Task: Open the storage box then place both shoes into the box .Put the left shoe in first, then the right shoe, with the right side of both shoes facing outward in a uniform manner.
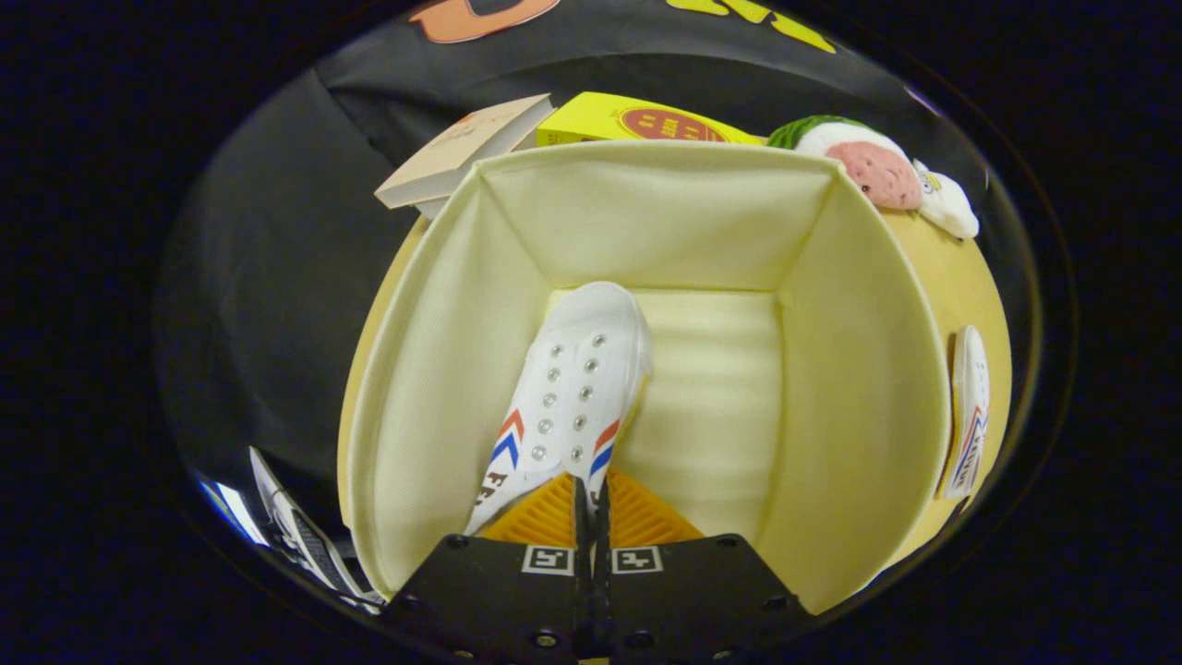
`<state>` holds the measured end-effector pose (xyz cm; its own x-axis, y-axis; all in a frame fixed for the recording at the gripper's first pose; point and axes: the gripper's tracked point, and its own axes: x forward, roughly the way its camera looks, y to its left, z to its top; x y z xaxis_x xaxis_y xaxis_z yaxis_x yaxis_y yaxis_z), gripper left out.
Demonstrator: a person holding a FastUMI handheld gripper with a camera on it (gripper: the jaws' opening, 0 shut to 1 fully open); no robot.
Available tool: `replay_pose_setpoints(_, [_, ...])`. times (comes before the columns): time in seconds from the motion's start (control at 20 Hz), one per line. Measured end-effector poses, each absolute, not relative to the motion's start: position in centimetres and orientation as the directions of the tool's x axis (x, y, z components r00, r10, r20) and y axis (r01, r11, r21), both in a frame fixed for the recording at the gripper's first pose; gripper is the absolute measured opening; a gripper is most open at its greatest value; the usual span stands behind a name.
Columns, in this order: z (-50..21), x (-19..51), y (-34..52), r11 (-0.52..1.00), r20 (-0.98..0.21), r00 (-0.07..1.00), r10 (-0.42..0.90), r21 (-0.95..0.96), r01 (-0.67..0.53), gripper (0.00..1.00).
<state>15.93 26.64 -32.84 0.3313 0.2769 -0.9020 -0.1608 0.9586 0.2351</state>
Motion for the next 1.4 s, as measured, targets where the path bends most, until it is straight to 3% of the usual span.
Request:
replay_pose_setpoints(0.25, [-32.8,15.4,27.0,0.938,-0.911,0.237,0.338,0.304,-0.167,0.09])
replay_pose_setpoints(0.4, [-31.2,14.3,26.1,0.916,-0.904,0.187,0.384,0.348,-0.198,0.39])
replay_pose_setpoints(0.45, [-30.4,13.9,25.4,0.912,-0.902,0.18,0.392,0.355,-0.206,0.44])
replay_pose_setpoints(0.6, [-26.9,12.6,23.5,0.877,-0.875,0.161,0.456,0.412,-0.247,0.92])
replay_pose_setpoints(1.05, [-21.0,12.1,9.6,0.877,-0.843,0.282,0.458,0.378,-0.297,0.96])
replay_pose_setpoints(1.4, [-25.9,13.8,-5.5,0.939,-0.886,0.319,0.338,0.294,-0.18,0.96])
